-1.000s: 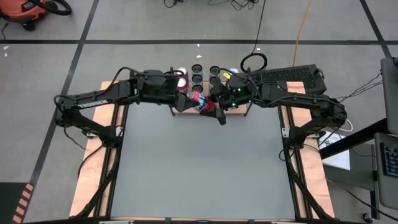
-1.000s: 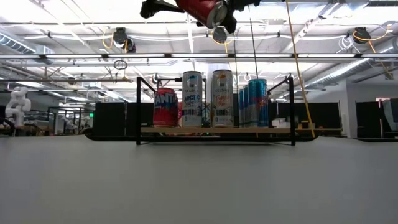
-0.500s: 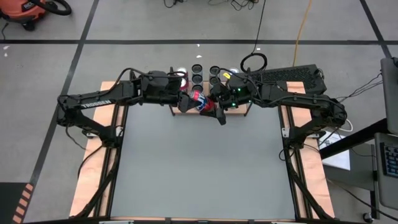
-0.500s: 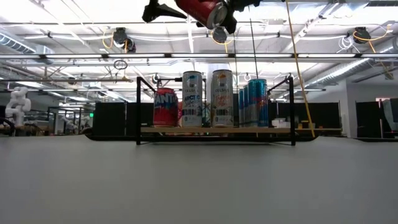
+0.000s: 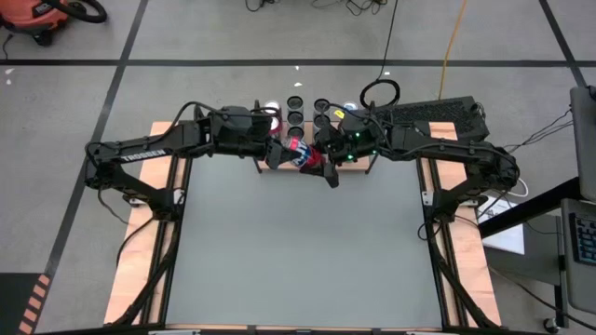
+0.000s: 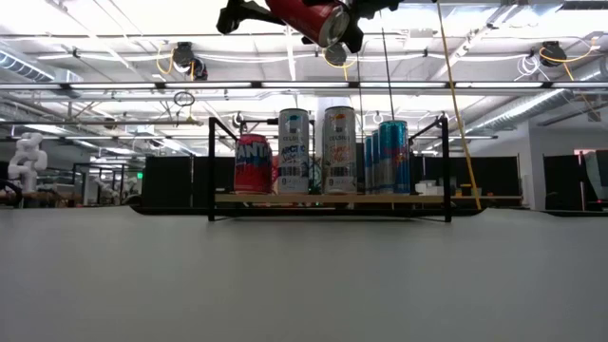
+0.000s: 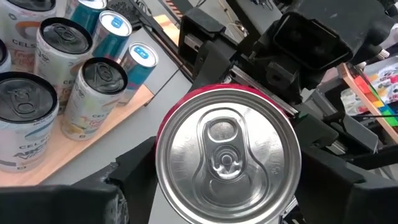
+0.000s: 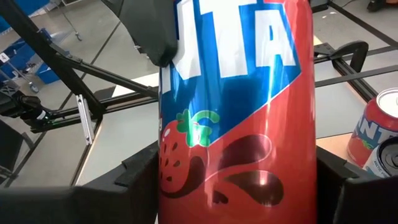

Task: Place canned beverage on shelf
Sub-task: Put the red soda can aligned with the other red soda cans on the shelf

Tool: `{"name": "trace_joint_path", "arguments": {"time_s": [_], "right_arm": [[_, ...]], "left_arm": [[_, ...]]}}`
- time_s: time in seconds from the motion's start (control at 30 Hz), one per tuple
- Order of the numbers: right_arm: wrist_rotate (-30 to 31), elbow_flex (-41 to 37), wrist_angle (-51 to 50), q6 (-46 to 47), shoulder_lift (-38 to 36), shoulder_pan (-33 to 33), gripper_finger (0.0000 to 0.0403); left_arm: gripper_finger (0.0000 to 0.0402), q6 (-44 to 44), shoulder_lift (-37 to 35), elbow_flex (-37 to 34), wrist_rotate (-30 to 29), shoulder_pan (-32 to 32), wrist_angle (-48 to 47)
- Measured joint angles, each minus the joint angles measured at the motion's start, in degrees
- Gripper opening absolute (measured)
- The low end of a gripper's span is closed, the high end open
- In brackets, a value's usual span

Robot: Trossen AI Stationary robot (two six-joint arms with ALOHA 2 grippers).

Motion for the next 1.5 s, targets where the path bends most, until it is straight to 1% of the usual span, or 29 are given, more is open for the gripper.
{"name": "trace_joint_path", "arguments": {"time_s": [0.17,0.37,0.53,0.67,0.9,1.13,1.2,1.33,1.43,1.5], "right_arm": [[0.0,0.0,0.0,0.1,0.0,0.0,0.0262],[-0.3,0.1,-1.6,3.3,0.0,0.0,0.0308],[-4.4,0.1,-3.4,7.0,0.0,0.0,0.0338],[-6.3,0.1,-6.8,8.7,0.0,0.0,0.0344],[-6.4,0.1,-13.8,8.9,-0.9,0.0,0.0345],[-5.8,0.1,-24.2,7.1,-6.0,-0.2,0.0345],[-5.6,0.1,-27.6,6.5,-7.8,-0.4,0.0345],[-2.0,0.1,-32.9,6.6,-11.6,-0.4,0.0345],[0.1,0.1,-36.1,8.1,-14.7,-0.4,0.0345],[1.1,0.1,-37.3,9.3,-16.6,-0.4,0.0345]], "left_arm": [[0.0289,0.0,0.0,0.0,0.2,0.0,0.0],[0.0289,-0.2,0.0,0.0,2.1,0.0,0.1],[0.0289,2.8,0.0,-0.1,4.4,0.0,0.0],[0.0289,6.0,0.0,-0.1,6.0,0.0,0.0],[0.0288,13.3,-0.8,0.4,6.4,0.0,-0.6],[0.0288,22.5,-0.7,6.6,6.7,1.1,-10.7],[0.0288,25.4,-0.5,7.9,5.5,1.9,-15.1],[0.0288,33.9,-0.5,8.6,1.6,3.4,-21.1],[0.0288,41.2,0.3,8.5,-0.5,4.5,-28.0],[0.0288,45.2,1.4,8.5,-1.7,5.3,-30.2]]}}
